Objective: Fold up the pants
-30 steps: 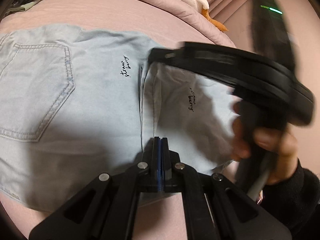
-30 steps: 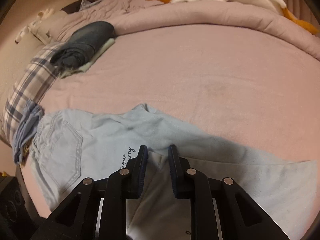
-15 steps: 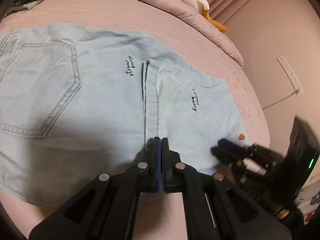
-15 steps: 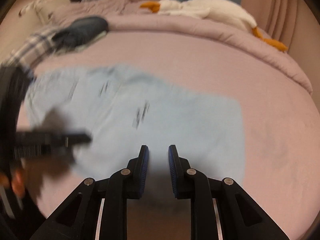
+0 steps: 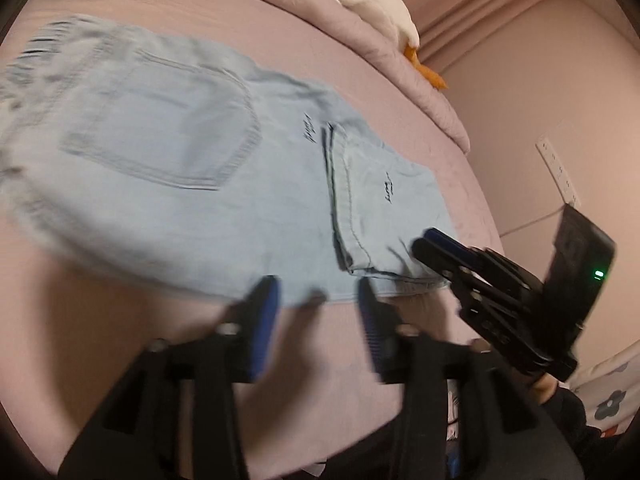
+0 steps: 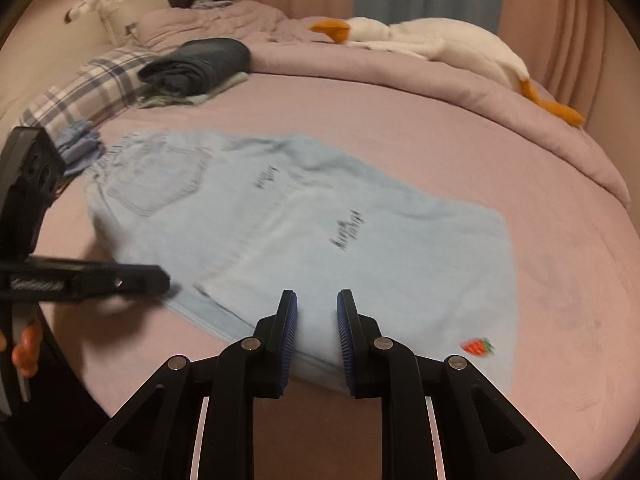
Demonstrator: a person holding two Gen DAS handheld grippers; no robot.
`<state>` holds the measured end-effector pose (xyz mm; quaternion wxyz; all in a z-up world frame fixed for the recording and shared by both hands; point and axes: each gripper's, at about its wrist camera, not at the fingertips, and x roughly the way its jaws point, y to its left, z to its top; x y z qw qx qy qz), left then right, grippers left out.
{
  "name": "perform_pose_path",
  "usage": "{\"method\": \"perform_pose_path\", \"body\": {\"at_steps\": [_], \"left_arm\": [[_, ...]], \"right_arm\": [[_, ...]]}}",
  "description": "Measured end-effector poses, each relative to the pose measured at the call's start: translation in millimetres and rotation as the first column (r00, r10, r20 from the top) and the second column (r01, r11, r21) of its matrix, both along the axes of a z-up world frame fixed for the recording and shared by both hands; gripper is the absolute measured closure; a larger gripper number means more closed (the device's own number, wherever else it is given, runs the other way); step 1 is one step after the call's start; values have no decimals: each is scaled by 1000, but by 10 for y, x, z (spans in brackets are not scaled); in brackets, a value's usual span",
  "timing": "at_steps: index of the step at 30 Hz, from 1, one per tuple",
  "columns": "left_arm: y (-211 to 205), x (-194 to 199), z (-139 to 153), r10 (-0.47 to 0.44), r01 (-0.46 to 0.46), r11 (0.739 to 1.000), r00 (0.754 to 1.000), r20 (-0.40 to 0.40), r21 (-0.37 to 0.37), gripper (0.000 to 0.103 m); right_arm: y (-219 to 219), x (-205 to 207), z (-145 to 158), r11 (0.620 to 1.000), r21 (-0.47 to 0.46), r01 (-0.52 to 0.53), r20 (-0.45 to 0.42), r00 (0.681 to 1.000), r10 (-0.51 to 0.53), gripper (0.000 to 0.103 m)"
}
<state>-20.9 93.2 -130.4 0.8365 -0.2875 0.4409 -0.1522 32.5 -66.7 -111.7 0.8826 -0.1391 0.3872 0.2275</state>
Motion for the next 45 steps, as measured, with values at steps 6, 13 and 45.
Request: {"method": "perform_pose_path", "body": {"at_steps": [6, 13, 45], "left_arm": [[464, -298, -20, 166, -168, 985, 985, -42, -42, 43], [925, -383, -120, 366, -375, 919, 926, -93, -124, 42], [1267, 57, -112, 478, -476, 875, 878, 3, -82, 41]], "right_arm": [[406, 67, -92, 998, -5, -58, 2, 998, 58, 83], [565, 35, -339, 996, 8, -94, -45, 995, 94, 72], [701, 61, -307, 995, -55, -80, -59, 995, 77, 68]]}}
